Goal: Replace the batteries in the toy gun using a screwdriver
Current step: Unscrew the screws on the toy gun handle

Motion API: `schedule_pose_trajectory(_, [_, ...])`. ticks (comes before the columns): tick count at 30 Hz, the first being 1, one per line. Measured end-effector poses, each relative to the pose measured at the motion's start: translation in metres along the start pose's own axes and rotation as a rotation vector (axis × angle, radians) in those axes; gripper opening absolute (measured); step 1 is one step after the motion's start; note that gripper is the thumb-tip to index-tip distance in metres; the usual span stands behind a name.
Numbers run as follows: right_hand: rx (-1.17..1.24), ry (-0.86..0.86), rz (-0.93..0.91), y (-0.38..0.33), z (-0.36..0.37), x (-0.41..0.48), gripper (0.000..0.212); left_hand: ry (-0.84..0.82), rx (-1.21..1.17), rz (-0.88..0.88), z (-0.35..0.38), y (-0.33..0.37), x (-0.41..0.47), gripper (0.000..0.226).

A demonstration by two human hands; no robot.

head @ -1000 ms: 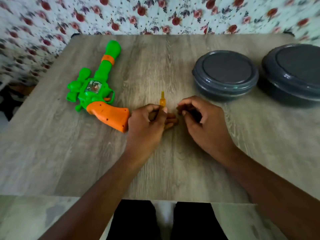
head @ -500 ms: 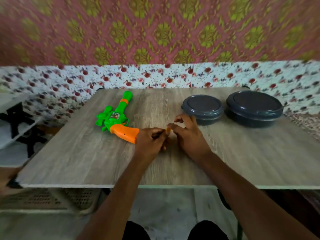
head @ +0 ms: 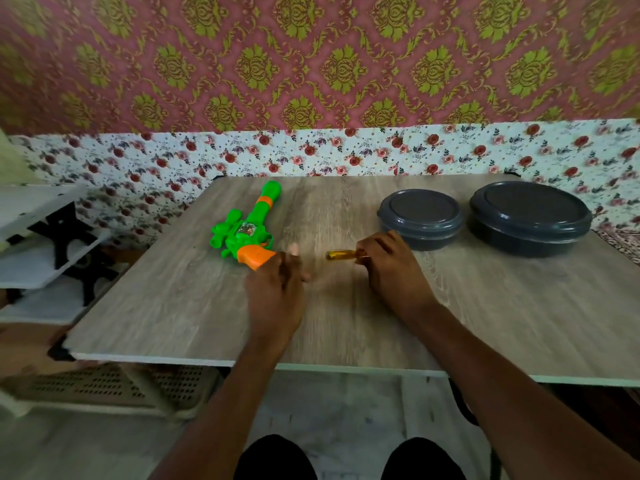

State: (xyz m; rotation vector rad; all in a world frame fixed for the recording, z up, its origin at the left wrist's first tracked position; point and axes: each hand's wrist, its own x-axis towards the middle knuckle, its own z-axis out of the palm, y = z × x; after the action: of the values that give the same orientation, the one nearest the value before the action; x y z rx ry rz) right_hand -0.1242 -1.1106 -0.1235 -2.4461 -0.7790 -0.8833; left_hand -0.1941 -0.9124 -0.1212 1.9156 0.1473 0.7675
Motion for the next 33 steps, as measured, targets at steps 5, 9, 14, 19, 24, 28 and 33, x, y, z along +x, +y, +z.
schedule_pose_trajectory(5, [0.183,0.05,0.028,-0.018,0.009,0.014,0.022,0.167,0.374,-0.259,-0.033,-0.02,0.038,0.049])
schedule_pose_trajectory(9, [0.349,0.105,0.074,-0.046,0.029,0.034,0.018,0.063,0.475,-0.553,-0.035,-0.023,0.069,0.087])
schedule_pose_trajectory(14, [0.445,0.072,0.131,-0.07,0.062,0.06,0.017,0.042,0.496,-0.669,-0.022,-0.028,0.098,0.117])
schedule_pose_trajectory(19, [0.483,0.104,0.136,-0.07,0.072,0.061,0.015,0.148,0.311,-0.703,-0.01,-0.033,0.115,0.114])
schedule_pose_trajectory(24, [0.667,0.138,0.199,-0.069,0.068,0.059,0.014,0.244,-0.191,-0.486,-0.006,-0.042,0.117,0.075])
schedule_pose_trajectory(28, [0.868,0.249,0.32,-0.068,0.058,0.061,0.02,0.232,-0.637,-0.451,0.003,-0.033,0.106,0.067])
schedule_pose_trajectory(33, [1.07,0.288,0.426,-0.067,0.054,0.063,0.055,0.235,-0.728,-0.576,0.011,-0.033,0.091,0.066])
